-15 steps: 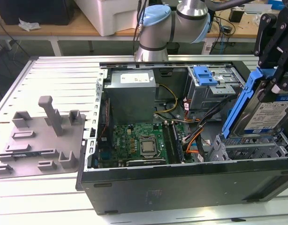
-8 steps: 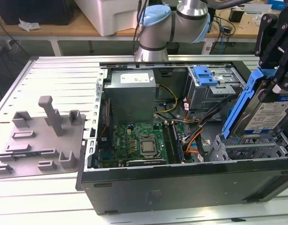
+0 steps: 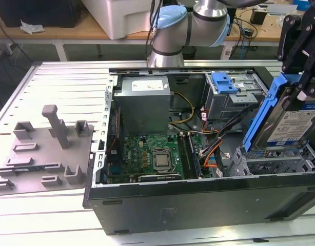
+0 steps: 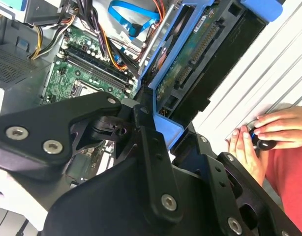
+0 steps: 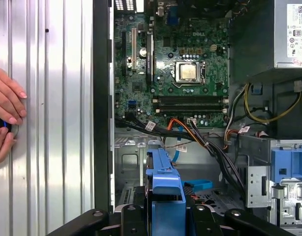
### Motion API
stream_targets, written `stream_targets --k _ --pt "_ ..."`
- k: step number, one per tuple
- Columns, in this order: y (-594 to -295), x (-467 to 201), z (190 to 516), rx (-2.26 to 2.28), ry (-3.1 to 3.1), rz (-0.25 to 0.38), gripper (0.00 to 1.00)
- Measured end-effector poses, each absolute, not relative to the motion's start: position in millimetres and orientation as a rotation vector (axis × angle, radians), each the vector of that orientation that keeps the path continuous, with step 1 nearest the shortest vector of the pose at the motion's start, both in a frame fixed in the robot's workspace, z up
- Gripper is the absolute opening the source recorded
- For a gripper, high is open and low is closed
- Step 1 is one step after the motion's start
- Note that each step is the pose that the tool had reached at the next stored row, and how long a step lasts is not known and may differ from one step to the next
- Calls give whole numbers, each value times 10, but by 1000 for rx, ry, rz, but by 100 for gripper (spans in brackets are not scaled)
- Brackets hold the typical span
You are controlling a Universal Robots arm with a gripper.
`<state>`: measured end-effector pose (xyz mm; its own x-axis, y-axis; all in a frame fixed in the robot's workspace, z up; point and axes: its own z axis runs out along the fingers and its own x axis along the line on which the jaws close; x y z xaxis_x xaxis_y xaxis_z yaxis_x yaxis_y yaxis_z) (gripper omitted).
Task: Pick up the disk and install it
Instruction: 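Insert the disk into the insertion slot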
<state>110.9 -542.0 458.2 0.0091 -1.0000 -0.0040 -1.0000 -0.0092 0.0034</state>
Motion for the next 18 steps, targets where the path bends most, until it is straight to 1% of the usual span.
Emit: stream_targets --k 4,18 --pt "-5403 1109 4581 -2240 2209 1 37" --pt "-5405 1116 4573 -2243 2210 6 37"
